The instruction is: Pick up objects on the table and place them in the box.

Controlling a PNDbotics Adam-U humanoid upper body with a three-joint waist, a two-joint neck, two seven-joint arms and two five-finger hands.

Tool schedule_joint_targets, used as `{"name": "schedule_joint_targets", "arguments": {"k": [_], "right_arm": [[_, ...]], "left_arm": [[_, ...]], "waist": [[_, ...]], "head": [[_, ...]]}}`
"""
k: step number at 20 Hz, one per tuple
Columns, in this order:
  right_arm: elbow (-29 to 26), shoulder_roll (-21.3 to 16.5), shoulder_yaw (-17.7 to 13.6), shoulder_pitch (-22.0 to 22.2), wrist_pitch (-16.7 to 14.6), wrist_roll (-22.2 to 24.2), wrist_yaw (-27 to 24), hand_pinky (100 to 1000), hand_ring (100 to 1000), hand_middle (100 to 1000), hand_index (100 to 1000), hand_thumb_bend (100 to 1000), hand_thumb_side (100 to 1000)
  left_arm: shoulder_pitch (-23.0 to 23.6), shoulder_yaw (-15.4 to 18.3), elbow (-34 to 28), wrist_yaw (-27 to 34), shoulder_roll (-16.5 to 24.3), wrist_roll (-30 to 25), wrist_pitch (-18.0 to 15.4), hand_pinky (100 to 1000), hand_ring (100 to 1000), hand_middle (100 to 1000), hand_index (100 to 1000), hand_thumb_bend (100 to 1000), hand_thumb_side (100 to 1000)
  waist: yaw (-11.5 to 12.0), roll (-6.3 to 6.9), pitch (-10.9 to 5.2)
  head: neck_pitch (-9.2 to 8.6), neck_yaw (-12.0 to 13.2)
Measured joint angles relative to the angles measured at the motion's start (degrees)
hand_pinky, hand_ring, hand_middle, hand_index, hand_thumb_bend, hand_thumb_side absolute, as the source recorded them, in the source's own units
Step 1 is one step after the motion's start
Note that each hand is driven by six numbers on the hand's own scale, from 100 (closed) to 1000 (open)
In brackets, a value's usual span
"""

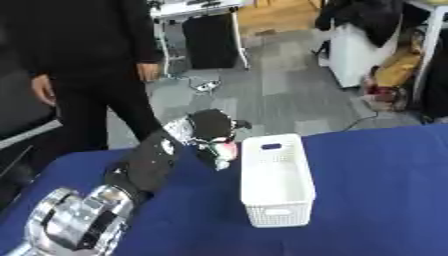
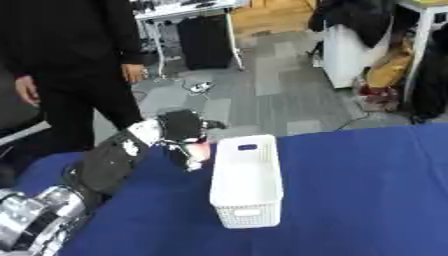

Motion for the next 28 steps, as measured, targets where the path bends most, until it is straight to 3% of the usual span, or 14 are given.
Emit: {"name": "schedule_joint_targets", "arguments": {"k": [3,6,11,15,16,17,18,19,20,21,22,23,28], "right_arm": [[0.0,0.0,0.0,0.0,0.1,-0.1,0.0,234,417,448,1000,152,1000],[0.0,0.0,0.0,-0.5,0.1,-0.1,-0.3,234,417,448,1000,152,1000],[0.0,0.5,0.0,-1.1,0.1,-0.1,-0.6,235,417,448,1000,152,1000],[0.0,1.0,0.0,-1.6,0.0,-0.1,-0.8,236,417,448,1000,153,1000],[0.0,1.0,0.0,-1.6,0.0,0.0,-1.0,236,417,448,1000,152,1000],[0.0,1.0,0.0,-1.6,0.0,0.0,-1.0,236,417,448,1000,152,1000],[0.0,1.0,0.0,-1.7,0.0,0.0,-1.0,236,417,448,1000,152,1000],[0.0,1.0,0.0,-1.7,0.0,0.0,-1.0,236,417,448,1000,152,1000],[0.0,1.0,0.0,-1.7,0.0,0.0,-1.0,236,417,447,1000,152,1000],[0.0,1.0,0.0,-1.7,-0.1,0.0,-1.0,237,417,447,1000,152,1000],[0.0,1.0,0.0,-1.7,-0.1,0.1,-1.0,236,417,447,1000,152,1000],[0.0,1.0,0.0,-1.7,-0.1,0.1,-1.0,236,417,447,1000,151,1000],[0.0,1.0,0.0,-1.7,-0.2,0.2,-1.0,235,417,447,1000,150,1000]], "left_arm": [[-0.5,0.7,-0.1,0.4,0.3,0.5,0.5,100,100,100,179,100,686],[-0.7,0.9,-1.3,2.0,-0.1,0.6,0.6,100,100,100,179,100,685],[-1.0,0.5,-3.1,3.4,-2.3,0.6,0.6,100,100,100,180,100,688],[-1.0,0.1,-3.5,3.6,-3.5,0.6,0.6,100,100,100,196,100,711],[-1.0,0.1,-3.5,3.5,-3.8,0.6,0.6,100,100,100,232,100,724],[-1.0,0.0,-3.5,3.5,-4.0,0.6,0.6,100,100,182,348,100,749],[-1.0,-0.1,-3.3,3.3,-4.1,0.6,0.6,250,300,394,500,100,865],[-1.0,-0.2,-2.9,3.1,-4.2,0.6,0.6,575,562,628,679,100,995],[-1.0,-0.4,-2.5,2.6,-4.4,0.6,0.6,890,795,836,828,109,1000],[-1.0,-0.6,-2.0,1.9,-4.5,0.6,0.6,1000,933,944,910,110,1000],[-1.0,-0.9,-1.4,1.0,-4.5,0.6,0.6,1000,1000,1000,956,115,1000],[-1.0,-1.0,-0.9,0.1,-4.5,0.6,0.6,1000,1000,1000,995,121,1000],[-0.8,-0.8,1.0,-2.6,-4.4,0.6,0.6,1000,1000,1000,1000,126,1000]], "waist": [[0.1,0.21,-0.15],[-0.2,0.21,-0.21],[-0.9,0.31,-0.2],[-1.3,0.6,-0.16],[-1.4,0.68,-0.16],[-1.4,0.71,-0.16],[-1.4,0.71,-0.16],[-1.4,0.71,-0.16],[-1.4,0.72,-0.16],[-1.4,0.72,-0.16],[-1.4,0.73,-0.16],[-1.4,0.73,-0.16],[-0.9,0.72,-0.16]], "head": [[-0.11,0.0],[-2.01,0.1],[-5.27,2.5],[-6.17,4.5],[-6.19,4.8],[-6.19,5.1],[-6.19,5.3],[-6.2,5.5],[-6.2,5.5],[-6.2,5.5],[-6.21,5.5],[-6.31,5.5],[-6.72,5.5]]}}
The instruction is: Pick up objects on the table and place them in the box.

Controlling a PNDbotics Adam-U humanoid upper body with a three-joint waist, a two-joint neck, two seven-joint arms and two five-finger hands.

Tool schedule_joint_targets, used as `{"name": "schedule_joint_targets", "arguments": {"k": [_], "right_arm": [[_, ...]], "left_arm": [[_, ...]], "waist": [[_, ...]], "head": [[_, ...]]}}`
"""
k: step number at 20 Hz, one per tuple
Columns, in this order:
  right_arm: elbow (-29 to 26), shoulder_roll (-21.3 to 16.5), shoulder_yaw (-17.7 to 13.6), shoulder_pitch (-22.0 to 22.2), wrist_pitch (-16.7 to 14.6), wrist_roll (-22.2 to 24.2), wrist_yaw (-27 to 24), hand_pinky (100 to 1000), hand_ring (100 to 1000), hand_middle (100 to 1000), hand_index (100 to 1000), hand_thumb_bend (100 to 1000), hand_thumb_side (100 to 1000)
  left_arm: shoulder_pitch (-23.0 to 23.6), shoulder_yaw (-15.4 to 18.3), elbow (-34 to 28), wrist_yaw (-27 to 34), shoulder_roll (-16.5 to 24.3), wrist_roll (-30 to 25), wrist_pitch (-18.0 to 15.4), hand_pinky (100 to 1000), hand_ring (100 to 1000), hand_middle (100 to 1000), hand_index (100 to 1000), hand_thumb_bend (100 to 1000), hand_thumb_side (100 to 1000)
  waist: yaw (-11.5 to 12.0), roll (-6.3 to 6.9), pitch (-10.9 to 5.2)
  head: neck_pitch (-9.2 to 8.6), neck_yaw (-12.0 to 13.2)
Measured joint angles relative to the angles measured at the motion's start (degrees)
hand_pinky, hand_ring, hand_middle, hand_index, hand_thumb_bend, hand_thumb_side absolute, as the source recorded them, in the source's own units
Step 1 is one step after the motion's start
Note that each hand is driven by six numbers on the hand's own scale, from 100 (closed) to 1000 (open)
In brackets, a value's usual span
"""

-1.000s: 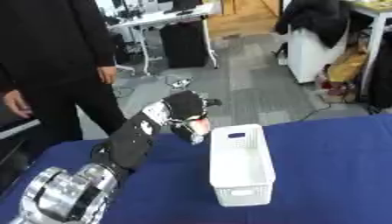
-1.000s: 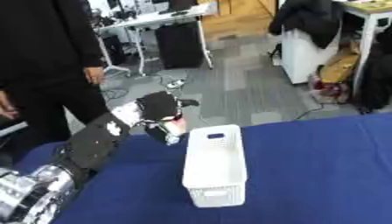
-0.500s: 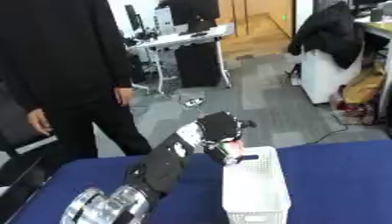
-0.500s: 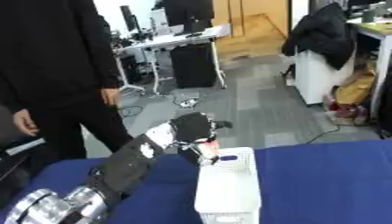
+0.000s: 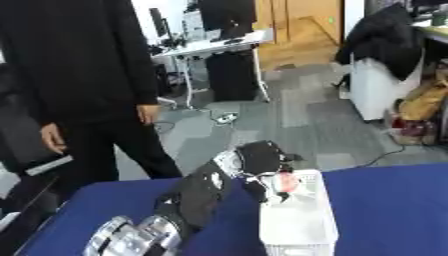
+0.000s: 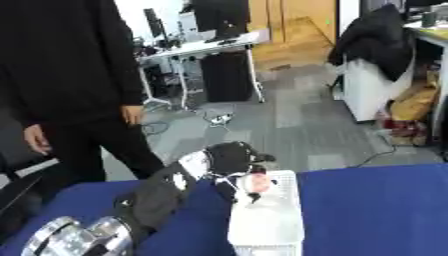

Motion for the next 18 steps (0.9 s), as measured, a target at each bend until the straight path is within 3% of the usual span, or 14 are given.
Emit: {"name": "schedule_joint_targets", "arguments": {"k": [5,7,9,11,12,13,15,18], "right_arm": [[0.0,-0.1,0.0,0.2,-0.2,0.2,0.0,237,418,447,1000,149,1000],[0.0,-0.2,0.0,0.3,-0.3,0.2,0.0,235,417,446,1000,152,1000],[0.0,-0.7,0.0,0.8,-0.4,0.1,0.1,233,417,447,1000,147,1000],[0.0,-1.3,0.0,1.5,-0.4,0.1,0.5,232,418,447,1000,145,1000],[0.0,-1.6,0.0,1.8,-0.4,0.0,0.6,231,418,446,1000,142,1000],[0.0,-1.9,0.0,2.3,-0.5,0.0,0.8,229,419,446,1000,139,1000],[0.0,-3.2,0.0,3.8,-1.0,0.3,1.3,226,424,448,1000,131,1000],[0.0,-5.3,1.4,7.2,-3.2,2.7,3.2,228,436,450,1000,117,1000]], "left_arm": [[1.4,0.7,-0.2,1.9,0.8,0.0,0.0,1000,1000,1000,991,121,1000],[2.7,1.0,-1.9,5.5,1.5,0.0,0.0,976,938,978,949,123,1000],[5.7,1.0,-5.8,12.5,3.1,0.0,0.0,865,859,925,890,126,1000],[11.6,0.3,-12.0,23.3,6.2,0.0,0.0,752,784,877,843,124,1000],[14.9,-0.5,-15.2,29.0,7.9,0.0,0.0,580,670,796,748,117,978],[19.1,-1.4,-19.3,35.7,9.4,0.0,0.0,514,621,765,727,119,969],[29.7,-3.9,-29.6,50.4,11.0,-0.8,-0.8,482,579,737,724,128,982],[42.6,-6.7,-49.5,74.5,11.6,-7.0,-7.0,477,535,693,764,133,990]], "waist": [[0.8,-0.19,-0.06],[1.3,-0.23,-0.08],[2.5,-0.23,-0.08],[3.8,-0.36,-0.08],[4.3,-0.56,-0.08],[5.0,-0.96,-0.1],[7.5,-2.08,-0.43],[11.8,-5.08,-1.65]], "head": [[-1.56,-0.8],[-3.79,-1.9],[-6.95,-3.6],[-10.06,-5.4],[-11.19,-6.2],[-12.34,-7.1],[-14.07,-9.0],[-14.39,-12.2]]}}
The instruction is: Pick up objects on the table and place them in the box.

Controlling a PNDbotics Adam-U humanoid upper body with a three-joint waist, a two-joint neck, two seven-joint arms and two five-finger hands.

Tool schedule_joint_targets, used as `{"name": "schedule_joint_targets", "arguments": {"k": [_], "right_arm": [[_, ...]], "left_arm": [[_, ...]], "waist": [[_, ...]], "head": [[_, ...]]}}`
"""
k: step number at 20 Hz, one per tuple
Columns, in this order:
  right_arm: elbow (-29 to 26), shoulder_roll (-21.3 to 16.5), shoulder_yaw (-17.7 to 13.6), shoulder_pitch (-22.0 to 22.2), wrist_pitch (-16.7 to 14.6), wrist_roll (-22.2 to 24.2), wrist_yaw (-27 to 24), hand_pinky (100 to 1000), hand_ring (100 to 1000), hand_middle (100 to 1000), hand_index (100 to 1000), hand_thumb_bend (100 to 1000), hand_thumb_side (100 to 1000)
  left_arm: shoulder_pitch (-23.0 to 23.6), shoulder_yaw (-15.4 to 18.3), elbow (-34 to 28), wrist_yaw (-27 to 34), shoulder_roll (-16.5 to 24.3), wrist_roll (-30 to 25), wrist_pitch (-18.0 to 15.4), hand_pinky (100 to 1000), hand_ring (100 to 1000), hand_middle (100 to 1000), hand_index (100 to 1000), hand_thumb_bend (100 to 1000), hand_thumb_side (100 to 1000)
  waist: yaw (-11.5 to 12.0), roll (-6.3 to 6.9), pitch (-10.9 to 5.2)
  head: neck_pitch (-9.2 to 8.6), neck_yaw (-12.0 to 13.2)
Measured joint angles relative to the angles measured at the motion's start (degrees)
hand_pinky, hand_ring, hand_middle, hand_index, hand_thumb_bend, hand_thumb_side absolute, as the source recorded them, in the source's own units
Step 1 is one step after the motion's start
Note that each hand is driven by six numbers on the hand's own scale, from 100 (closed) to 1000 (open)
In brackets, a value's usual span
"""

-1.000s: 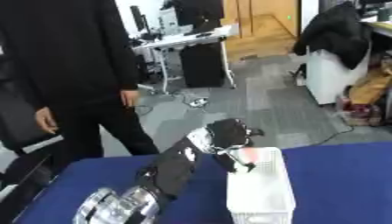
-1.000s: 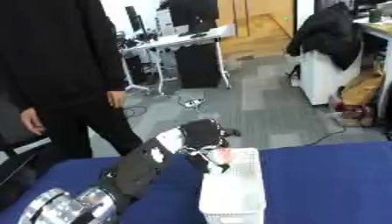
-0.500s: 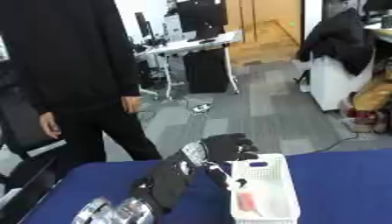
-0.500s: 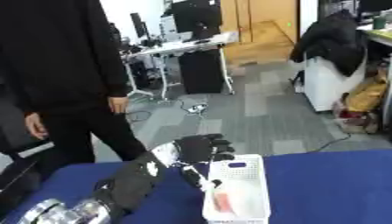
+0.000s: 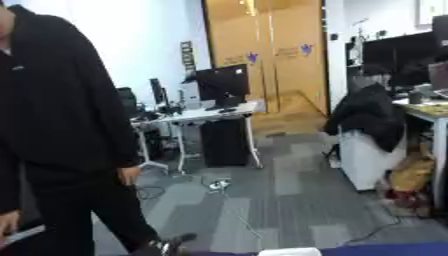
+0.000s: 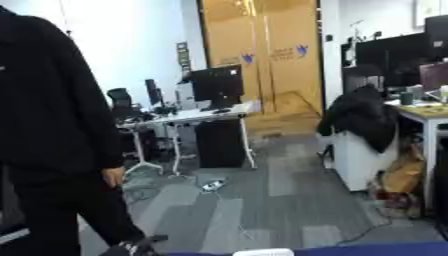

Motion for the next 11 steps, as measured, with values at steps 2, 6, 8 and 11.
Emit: {"name": "schedule_joint_targets", "arguments": {"k": [2,6,8,11], "right_arm": [[0.0,-1.4,1.2,2.5,-3.2,3.4,2.2,234,439,447,1000,104,1000],[0.0,-3.9,3.9,8.2,-14.4,11.3,5.7,223,424,462,1000,147,1000],[0.0,-4.3,4.3,10.2,-20.0,12.3,5.0,209,407,445,1000,165,1000],[0.0,-4.4,4.2,11.7,-26.3,11.5,2.9,211,399,419,1000,161,1000]], "left_arm": [[4.7,0.1,-12.9,14.4,0.0,-8.0,-4.9,496,559,739,812,126,993],[5.1,1.6,-30.7,35.2,-0.7,-30.6,-7.9,509,557,702,768,133,978],[4.5,2.8,-35.3,43.4,-1.2,-39.4,-7.0,517,565,708,779,135,983],[4.0,4.6,-39.9,53.2,-1.6,-46.8,-1.8,510,560,724,802,138,980]], "waist": [[2.6,-1.42,-0.64],[7.5,-3.21,-2.26],[9.6,-4.14,-2.27],[10.1,-4.26,-2.25]], "head": [[0.32,-2.7],[-3.14,-8.5],[-6.52,-11.1],[-9.16,-12.7]]}}
